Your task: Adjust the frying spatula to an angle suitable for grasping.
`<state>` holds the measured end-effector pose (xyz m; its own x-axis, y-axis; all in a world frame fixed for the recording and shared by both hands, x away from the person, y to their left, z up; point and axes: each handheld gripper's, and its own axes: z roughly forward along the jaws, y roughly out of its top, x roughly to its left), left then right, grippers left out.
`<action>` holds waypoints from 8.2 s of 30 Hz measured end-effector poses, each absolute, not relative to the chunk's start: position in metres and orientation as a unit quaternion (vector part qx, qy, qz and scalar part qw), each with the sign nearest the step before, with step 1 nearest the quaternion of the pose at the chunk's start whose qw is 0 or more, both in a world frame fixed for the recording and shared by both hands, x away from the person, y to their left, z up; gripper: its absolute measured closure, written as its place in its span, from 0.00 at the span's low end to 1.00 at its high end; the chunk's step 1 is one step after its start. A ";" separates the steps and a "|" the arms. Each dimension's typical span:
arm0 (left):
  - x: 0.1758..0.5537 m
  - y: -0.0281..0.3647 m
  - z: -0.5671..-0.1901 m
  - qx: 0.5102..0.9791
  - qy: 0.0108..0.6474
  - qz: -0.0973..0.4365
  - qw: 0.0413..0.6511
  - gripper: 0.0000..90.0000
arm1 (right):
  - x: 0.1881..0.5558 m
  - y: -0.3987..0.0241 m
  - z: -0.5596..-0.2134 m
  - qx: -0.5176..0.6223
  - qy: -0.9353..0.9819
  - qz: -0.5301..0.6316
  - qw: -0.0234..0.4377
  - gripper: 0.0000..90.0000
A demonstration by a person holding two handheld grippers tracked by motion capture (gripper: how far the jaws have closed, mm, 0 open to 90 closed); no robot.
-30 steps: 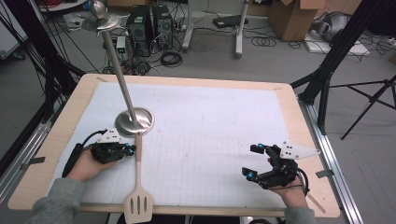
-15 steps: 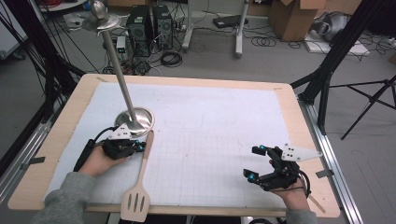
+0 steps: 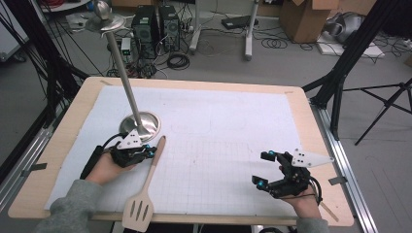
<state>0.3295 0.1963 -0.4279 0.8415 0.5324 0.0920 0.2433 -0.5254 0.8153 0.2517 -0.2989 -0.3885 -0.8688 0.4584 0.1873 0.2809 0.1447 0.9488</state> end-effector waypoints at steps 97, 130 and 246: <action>0.336 0.230 -0.442 0.859 0.271 0.118 0.417 1.00 | 0.248 -0.306 -0.393 0.260 0.755 0.597 0.074 0.08; 0.286 0.218 -0.421 0.872 0.210 0.110 0.428 1.00 | 0.246 -0.306 -0.392 0.258 0.753 0.601 0.070 0.08; 0.318 0.199 -0.417 0.897 0.163 0.124 0.392 1.00 | 0.249 -0.300 -0.402 0.267 0.774 0.571 0.057 0.09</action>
<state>0.3179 0.1992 -0.4171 0.9162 0.3891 0.0957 0.1943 -0.6403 0.7431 0.2495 -0.3002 -0.4024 -0.8504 0.4794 0.2168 0.3491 0.2058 0.9142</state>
